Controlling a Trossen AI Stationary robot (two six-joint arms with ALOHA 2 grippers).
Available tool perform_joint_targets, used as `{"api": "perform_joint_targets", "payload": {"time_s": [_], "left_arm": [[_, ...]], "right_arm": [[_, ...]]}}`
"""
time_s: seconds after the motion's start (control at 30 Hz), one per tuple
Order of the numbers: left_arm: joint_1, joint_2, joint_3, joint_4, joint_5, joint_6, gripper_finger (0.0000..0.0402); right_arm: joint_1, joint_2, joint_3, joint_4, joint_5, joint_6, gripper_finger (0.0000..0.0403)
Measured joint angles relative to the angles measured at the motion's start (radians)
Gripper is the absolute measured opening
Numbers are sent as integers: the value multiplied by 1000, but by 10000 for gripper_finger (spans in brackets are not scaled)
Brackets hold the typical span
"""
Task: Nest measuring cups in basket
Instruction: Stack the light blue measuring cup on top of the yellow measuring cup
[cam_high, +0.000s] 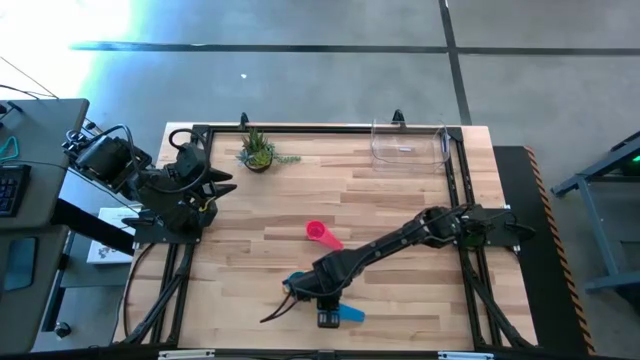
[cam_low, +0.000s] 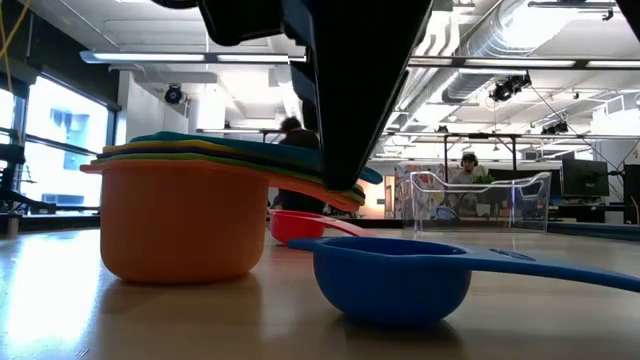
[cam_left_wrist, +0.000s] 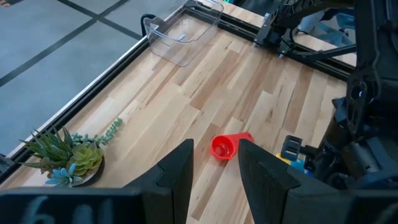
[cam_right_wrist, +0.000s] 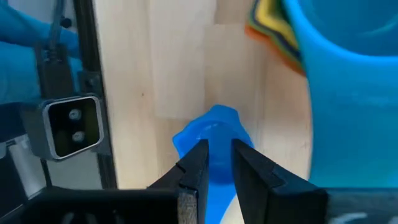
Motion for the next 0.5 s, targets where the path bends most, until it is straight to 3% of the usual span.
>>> {"api": "perform_joint_targets", "payload": {"time_s": [0.5], "left_arm": [[0,0,0,0,0,16,115]], "right_arm": [[-46,0,-1,-82,33,11,57]]}}
